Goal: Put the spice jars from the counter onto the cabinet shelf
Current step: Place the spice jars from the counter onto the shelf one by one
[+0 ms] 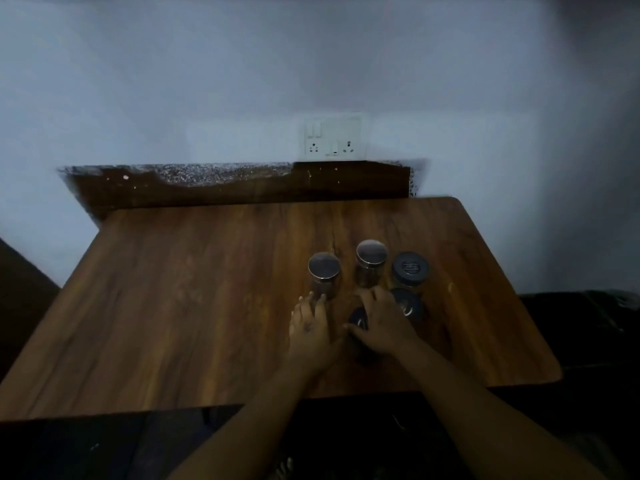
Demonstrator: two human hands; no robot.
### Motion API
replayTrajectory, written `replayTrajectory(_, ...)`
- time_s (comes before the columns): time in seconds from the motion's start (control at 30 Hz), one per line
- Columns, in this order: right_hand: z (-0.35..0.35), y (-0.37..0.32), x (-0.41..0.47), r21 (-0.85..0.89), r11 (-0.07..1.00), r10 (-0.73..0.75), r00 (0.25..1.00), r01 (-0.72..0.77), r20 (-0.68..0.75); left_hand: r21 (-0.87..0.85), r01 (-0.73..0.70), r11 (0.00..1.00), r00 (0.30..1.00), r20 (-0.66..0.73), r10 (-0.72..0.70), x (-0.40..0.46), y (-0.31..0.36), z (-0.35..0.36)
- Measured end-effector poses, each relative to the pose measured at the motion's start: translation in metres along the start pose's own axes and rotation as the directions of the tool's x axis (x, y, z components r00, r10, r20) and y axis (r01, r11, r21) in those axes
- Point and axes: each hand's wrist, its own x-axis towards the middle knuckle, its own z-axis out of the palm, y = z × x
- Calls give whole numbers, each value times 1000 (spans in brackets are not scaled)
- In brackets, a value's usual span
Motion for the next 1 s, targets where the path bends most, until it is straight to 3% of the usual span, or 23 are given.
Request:
replayTrajectory(0.13,10,-10,4,68,997,-36,999,33,31,-35,89,995,995,37,-87,-14,-13,1)
replayTrajectory(0.27,7,-26,38,27,999,-44,997,43,57,-41,134,990,991,4,-134,0,-24,-21)
replayTrajectory(0.53,6,-44,109,-79,997,21,997,-16,72,-10,75,997,992,-104,-75,33,-26,-52)
replayTrajectory(0.7,18,-43,135,-151,988,55,982,-28,179,-16,74,997,996,-41,-75,50,-40,-64)
replayTrajectory(0.83,29,-44,143,-42,992,124,970,-118,209,-15,85,996,996,-4,-85,66,-55,-69)
replayTrajectory(1.0,14,-44,144,77,991,95,981,-110,166,-81,227,971,968,129,-215,77,-75,-65)
